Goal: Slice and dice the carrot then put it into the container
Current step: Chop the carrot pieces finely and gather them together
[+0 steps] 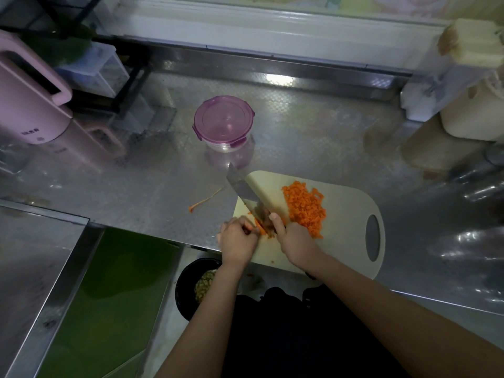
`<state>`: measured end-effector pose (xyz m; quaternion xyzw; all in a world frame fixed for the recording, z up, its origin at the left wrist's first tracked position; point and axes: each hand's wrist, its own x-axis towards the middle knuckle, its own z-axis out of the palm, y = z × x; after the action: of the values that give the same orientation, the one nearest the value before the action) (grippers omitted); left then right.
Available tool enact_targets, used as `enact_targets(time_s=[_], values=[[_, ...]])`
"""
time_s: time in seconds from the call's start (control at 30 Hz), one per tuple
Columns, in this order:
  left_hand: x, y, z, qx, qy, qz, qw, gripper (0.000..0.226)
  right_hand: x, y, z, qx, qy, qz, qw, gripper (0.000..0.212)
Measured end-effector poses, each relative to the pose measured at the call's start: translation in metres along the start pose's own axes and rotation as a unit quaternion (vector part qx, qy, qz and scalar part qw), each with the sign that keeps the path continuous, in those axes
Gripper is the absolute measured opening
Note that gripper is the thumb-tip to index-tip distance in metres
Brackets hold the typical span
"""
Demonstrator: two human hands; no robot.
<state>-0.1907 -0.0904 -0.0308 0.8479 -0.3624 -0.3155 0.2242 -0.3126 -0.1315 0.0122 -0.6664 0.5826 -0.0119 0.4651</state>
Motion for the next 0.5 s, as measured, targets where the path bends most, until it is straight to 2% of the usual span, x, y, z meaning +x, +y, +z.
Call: enact_targets(time_s=[0.07,0.33,0.5], values=[[0.001,0.001,0.000,0.007,0.000,0.001,1.000,0.013,0.000,0.000,-0.003,0.022,-0.003,-0.016,1.000,0.059],[-0.001,0.001,0.000,0.008,0.006,0.011,1.000,0.017,-0.009,0.007,0.003,-0.013,0.032,-0.022,0.999,0.064],[-0.001,0.001,0.000,0.017,0.009,0.005,1.000,0.014,-0.013,0.007,0.006,-0.008,0.027,-0.031,0.999,0.065]])
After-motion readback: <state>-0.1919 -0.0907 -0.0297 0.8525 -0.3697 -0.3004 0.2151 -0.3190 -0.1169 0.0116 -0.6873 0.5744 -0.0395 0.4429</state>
